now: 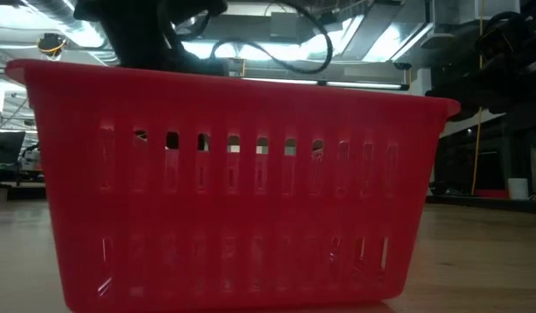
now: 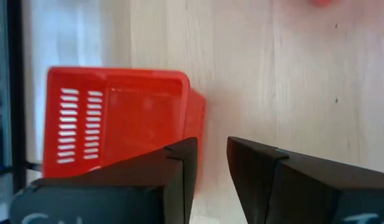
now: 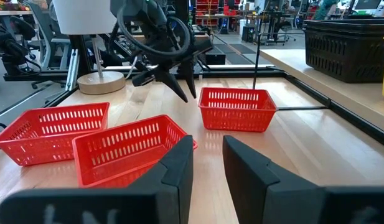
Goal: Stack baskets on shelf by color
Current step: Put the top red basket on the shelf
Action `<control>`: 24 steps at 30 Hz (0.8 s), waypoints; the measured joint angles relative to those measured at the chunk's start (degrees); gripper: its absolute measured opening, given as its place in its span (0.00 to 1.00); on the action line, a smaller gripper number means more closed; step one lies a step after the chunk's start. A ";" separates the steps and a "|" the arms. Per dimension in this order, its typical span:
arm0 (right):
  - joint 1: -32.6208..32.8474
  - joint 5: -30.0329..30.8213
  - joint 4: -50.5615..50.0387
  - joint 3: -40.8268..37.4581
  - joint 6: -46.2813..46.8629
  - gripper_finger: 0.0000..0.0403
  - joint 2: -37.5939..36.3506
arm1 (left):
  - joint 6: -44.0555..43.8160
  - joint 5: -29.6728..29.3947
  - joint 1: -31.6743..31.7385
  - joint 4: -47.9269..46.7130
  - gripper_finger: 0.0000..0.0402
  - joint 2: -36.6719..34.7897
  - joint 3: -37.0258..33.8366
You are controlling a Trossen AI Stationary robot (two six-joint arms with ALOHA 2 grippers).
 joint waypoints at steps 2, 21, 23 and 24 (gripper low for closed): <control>0.00 0.00 0.00 0.00 -0.01 0.22 0.00 | 0.60 -0.41 -0.61 -0.16 0.20 0.01 0.20; 0.00 0.00 0.00 0.00 -0.01 0.22 0.00 | 8.12 -0.17 4.47 -0.59 0.20 0.08 0.17; 0.00 0.00 0.00 0.00 0.00 0.22 0.02 | 9.11 -0.24 4.74 -0.58 0.20 0.08 0.17; 0.00 0.00 0.00 0.00 0.00 0.22 0.02 | 9.33 -0.27 4.74 -0.56 0.20 0.08 0.17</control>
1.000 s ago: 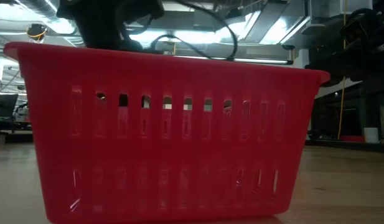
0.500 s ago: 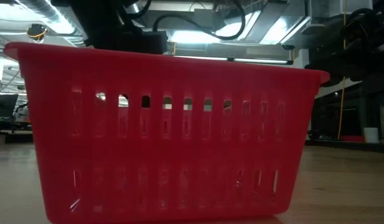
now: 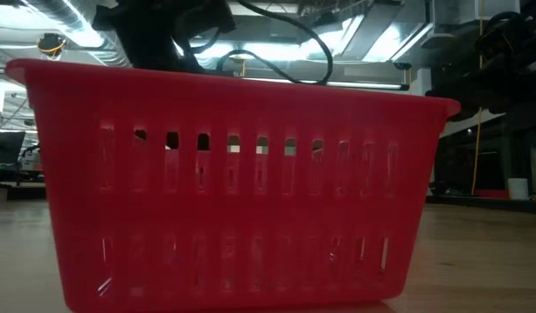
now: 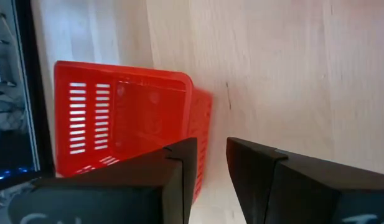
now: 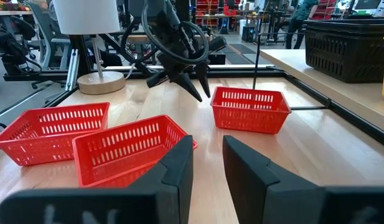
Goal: Stack baskets on shelf by color
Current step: Put the top red basket on the shelf
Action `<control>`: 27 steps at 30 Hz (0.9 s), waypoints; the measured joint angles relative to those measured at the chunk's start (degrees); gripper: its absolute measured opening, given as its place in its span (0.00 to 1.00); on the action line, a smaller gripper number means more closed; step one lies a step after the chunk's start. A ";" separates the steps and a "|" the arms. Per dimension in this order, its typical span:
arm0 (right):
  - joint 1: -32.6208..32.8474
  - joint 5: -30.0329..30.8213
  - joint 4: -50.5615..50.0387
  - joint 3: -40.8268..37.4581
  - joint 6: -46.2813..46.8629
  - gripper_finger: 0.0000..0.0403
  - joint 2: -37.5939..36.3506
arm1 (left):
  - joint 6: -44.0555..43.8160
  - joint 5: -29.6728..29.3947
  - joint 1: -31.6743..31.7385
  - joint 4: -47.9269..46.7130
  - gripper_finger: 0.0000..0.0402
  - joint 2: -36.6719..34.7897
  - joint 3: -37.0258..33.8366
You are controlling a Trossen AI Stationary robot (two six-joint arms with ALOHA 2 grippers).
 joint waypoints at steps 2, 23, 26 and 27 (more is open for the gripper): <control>0.01 0.00 0.00 0.00 0.00 0.22 -0.02 | 0.02 -0.19 -0.06 0.31 0.20 0.00 0.00; 0.02 0.00 0.00 0.00 0.00 0.22 -0.02 | 4.34 1.98 5.24 0.56 0.20 0.77 0.00; 0.01 0.00 0.00 0.00 0.00 0.22 -0.01 | 4.35 2.43 5.85 0.63 0.20 2.32 0.00; 0.01 0.00 0.00 0.00 0.00 0.22 0.00 | 4.35 3.21 6.09 0.51 0.20 2.87 -0.02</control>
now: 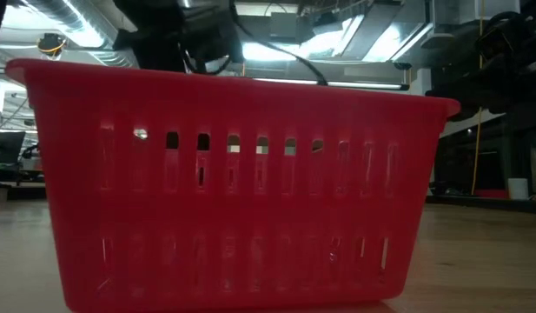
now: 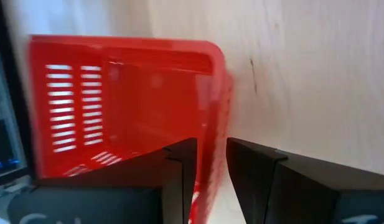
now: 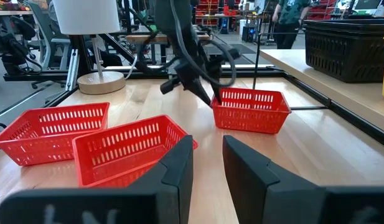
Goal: Stack baskets on shelf by color
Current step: Put the top red basket on the shelf
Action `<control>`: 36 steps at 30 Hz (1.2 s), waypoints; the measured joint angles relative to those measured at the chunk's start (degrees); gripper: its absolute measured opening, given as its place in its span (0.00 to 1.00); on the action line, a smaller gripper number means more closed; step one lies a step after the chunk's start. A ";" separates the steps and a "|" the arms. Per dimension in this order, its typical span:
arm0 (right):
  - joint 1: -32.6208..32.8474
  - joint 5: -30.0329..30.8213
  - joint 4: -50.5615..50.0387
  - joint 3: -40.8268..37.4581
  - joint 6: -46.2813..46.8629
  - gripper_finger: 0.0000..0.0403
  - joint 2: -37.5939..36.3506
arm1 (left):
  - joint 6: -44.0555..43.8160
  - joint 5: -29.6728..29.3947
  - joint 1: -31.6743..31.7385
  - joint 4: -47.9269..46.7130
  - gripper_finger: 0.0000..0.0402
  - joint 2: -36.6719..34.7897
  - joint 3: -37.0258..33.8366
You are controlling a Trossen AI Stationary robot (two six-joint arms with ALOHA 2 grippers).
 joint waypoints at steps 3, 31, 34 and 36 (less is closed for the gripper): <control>-0.01 0.00 0.00 0.00 0.00 0.22 -0.02 | -0.12 2.64 0.65 0.30 0.20 1.64 0.00; -0.01 0.00 0.00 0.02 0.00 0.22 0.00 | -11.09 3.42 -11.26 -36.83 0.00 1.67 39.03; 0.01 0.00 -0.02 0.02 0.00 0.22 -0.01 | -6.62 -0.95 -7.15 -42.36 0.00 1.59 43.08; -0.01 0.00 0.00 0.02 -0.02 0.22 0.00 | -4.16 -0.92 -2.19 -44.61 0.00 1.59 45.16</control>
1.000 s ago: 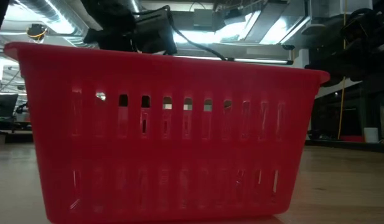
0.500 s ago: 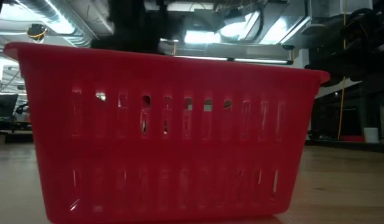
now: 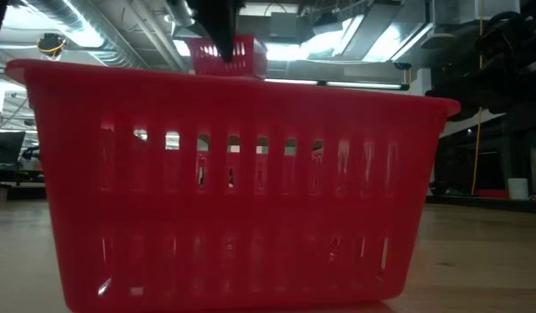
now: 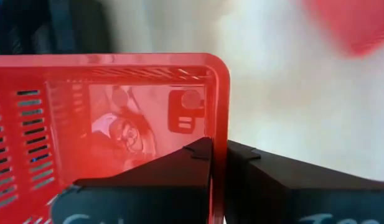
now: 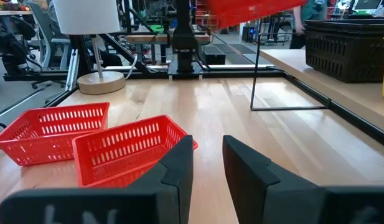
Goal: Stack baskets on shelf by color
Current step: Put the top red basket on the shelf
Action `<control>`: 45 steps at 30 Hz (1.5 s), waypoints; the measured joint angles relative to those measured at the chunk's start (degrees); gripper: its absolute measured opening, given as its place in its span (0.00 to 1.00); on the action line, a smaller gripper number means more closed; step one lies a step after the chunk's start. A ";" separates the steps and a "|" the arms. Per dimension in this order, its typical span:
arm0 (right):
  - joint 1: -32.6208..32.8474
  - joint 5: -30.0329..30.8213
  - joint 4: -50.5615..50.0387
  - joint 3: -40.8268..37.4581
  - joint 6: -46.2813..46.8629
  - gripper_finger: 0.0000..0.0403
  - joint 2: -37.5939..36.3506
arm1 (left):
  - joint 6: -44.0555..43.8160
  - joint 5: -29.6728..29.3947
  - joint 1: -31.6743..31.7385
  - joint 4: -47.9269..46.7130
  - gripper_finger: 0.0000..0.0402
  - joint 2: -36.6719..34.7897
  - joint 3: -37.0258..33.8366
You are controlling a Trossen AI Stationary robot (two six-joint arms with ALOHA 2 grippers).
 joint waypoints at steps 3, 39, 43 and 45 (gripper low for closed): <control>0.00 0.00 0.00 0.00 0.02 0.22 0.00 | 4.90 3.22 9.16 -0.09 0.00 0.00 2.00; 0.00 0.00 0.00 0.00 0.02 0.22 0.00 | 11.28 24.83 28.03 8.35 0.02 0.13 -4.44; 0.00 0.00 0.00 0.00 0.02 0.22 0.00 | 10.28 24.67 28.03 8.37 0.07 0.13 -4.44; 0.00 0.00 0.00 0.00 0.02 0.22 0.00 | 10.16 24.41 28.03 8.71 0.10 0.13 -4.44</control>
